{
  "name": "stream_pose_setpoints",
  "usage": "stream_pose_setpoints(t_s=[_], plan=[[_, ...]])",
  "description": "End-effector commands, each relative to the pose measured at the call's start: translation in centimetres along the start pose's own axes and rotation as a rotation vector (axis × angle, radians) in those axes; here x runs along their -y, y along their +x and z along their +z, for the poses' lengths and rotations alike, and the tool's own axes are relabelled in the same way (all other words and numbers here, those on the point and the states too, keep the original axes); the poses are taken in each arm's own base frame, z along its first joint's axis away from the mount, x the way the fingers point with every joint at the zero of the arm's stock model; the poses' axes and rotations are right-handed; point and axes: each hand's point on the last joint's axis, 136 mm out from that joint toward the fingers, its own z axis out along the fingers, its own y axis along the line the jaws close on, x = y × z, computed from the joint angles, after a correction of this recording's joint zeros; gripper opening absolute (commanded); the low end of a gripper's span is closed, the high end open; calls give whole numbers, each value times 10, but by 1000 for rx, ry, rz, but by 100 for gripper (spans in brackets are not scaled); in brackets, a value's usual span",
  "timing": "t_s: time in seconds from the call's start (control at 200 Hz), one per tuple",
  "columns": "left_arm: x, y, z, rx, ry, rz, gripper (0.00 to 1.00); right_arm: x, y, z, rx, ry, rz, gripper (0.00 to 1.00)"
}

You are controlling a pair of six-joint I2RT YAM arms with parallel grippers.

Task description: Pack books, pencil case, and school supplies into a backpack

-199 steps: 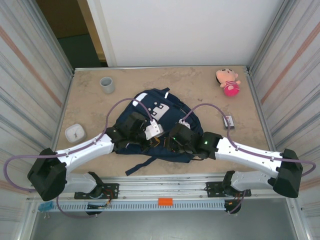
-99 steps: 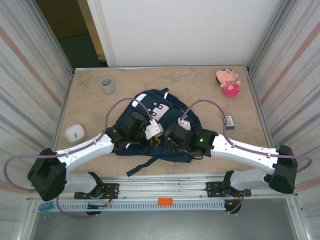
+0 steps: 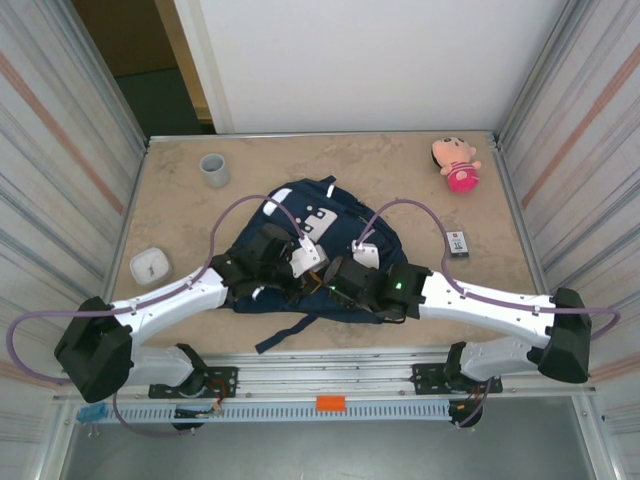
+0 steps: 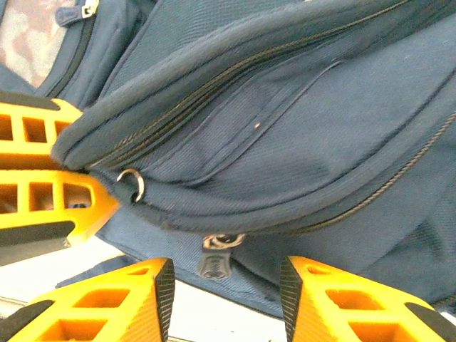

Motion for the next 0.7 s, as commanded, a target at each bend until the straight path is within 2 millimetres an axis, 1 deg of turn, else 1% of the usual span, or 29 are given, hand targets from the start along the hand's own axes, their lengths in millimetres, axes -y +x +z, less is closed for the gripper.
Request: stream_pose_setpoints(t_s=[0.0, 0.095, 0.195, 0.281, 0.416, 0.511, 0.697], plan=[[11, -41, -12, 124, 65, -68, 1, -1, -6, -1, 32, 28, 4, 44], [11, -40, -10, 113, 73, -95, 1, 1, -6, 2, 35, 52, -14, 45], [13, -40, -9, 114, 81, -99, 1, 8, -8, 10, 44, 81, -25, 45], [13, -41, -10, 119, 84, -90, 1, 14, -13, 12, 56, 102, -27, 43], [13, -41, -11, 111, 78, -81, 1, 23, -23, 7, 90, 136, -37, 35], [11, -39, -11, 102, 68, -77, 1, 30, -27, 2, 101, 172, -50, 27], [11, -37, -9, 93, 70, -78, 1, 36, -32, -4, 117, 198, -55, 25]])
